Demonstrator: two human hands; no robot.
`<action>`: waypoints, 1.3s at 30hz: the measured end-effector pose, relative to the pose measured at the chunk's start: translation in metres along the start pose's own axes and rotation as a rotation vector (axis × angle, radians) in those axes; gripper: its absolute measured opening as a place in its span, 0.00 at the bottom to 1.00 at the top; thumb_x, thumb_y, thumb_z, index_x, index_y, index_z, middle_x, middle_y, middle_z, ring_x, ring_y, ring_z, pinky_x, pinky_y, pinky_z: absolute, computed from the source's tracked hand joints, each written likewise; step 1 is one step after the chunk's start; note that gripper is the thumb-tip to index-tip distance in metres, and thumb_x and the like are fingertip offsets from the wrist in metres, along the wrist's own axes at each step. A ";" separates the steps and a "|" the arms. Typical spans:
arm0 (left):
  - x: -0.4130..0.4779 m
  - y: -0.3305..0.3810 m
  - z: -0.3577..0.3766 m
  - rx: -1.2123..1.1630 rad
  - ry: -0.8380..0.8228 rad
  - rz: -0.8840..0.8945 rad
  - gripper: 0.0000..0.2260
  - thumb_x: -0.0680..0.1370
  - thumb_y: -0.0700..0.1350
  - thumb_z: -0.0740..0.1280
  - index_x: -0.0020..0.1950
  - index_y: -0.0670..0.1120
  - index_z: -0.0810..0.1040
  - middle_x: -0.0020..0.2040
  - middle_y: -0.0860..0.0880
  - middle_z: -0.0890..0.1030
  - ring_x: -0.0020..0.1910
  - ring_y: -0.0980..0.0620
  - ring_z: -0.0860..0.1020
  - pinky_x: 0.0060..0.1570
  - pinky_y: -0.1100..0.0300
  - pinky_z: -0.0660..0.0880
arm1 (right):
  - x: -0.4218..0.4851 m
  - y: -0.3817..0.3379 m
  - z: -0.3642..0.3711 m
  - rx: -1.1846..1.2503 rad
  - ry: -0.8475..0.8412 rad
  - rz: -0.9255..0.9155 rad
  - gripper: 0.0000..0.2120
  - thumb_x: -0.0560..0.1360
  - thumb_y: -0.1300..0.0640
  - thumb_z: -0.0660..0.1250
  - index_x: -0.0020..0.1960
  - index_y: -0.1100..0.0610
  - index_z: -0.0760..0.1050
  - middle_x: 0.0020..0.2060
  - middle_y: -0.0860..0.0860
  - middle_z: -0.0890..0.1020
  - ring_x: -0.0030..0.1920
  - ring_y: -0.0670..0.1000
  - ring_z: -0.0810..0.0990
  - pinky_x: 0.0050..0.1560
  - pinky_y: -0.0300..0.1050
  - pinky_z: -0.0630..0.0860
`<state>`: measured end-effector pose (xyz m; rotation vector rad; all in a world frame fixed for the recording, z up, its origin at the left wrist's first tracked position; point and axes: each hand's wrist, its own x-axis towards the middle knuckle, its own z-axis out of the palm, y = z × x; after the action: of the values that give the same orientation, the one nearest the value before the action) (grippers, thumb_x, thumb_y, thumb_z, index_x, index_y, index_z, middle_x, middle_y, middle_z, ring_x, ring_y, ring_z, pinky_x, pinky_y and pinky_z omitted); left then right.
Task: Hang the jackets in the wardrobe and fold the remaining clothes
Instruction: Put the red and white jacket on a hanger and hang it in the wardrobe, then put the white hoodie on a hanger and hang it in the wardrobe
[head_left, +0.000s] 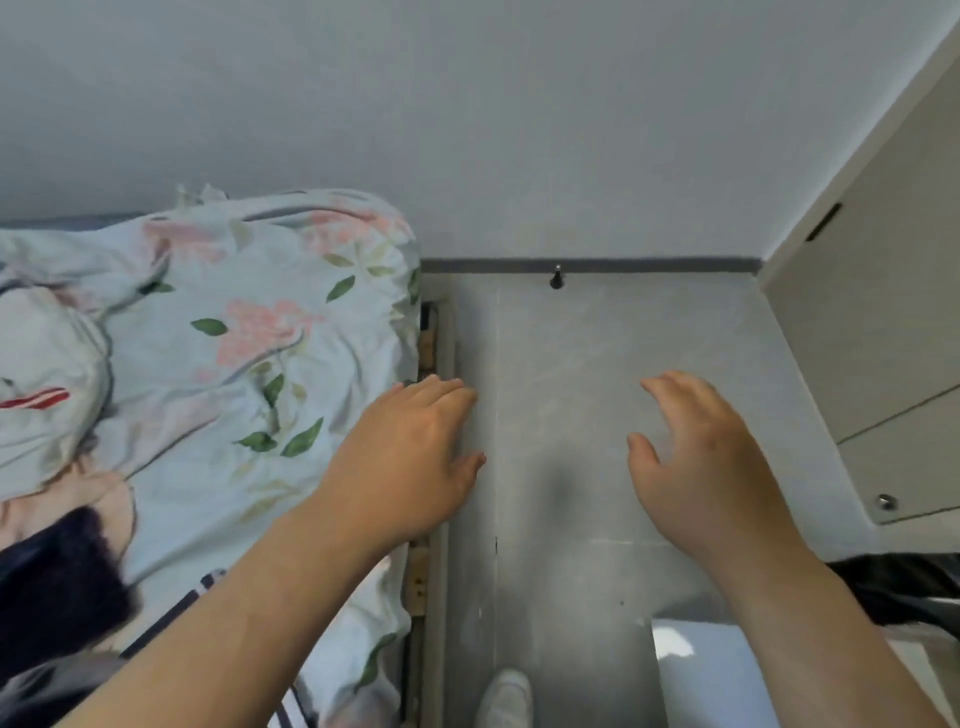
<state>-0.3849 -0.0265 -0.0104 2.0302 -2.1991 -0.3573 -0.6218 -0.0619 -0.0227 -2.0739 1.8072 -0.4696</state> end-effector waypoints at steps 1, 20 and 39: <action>-0.005 -0.009 -0.011 -0.009 -0.007 -0.037 0.22 0.78 0.53 0.67 0.69 0.46 0.74 0.66 0.50 0.76 0.65 0.49 0.72 0.65 0.58 0.64 | 0.005 -0.012 -0.006 0.000 -0.022 -0.011 0.23 0.75 0.62 0.68 0.69 0.62 0.72 0.69 0.59 0.73 0.70 0.59 0.70 0.70 0.55 0.66; -0.089 -0.102 -0.280 -0.206 0.015 -0.625 0.25 0.79 0.52 0.68 0.74 0.45 0.70 0.72 0.48 0.73 0.71 0.47 0.70 0.68 0.56 0.63 | 0.098 -0.293 -0.165 -0.117 -0.352 -0.517 0.24 0.74 0.62 0.69 0.70 0.61 0.72 0.68 0.59 0.74 0.70 0.59 0.72 0.68 0.57 0.69; -0.100 -0.129 -0.357 -0.310 0.293 -1.400 0.25 0.79 0.53 0.65 0.75 0.49 0.67 0.73 0.51 0.72 0.70 0.50 0.70 0.68 0.55 0.66 | 0.274 -0.443 -0.150 -0.284 -0.611 -1.151 0.27 0.81 0.48 0.58 0.78 0.48 0.57 0.78 0.48 0.58 0.76 0.50 0.58 0.74 0.45 0.57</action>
<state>-0.1619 0.0334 0.3074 2.7715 -0.2476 -0.4038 -0.2678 -0.2845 0.3221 -2.8574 0.2404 0.1972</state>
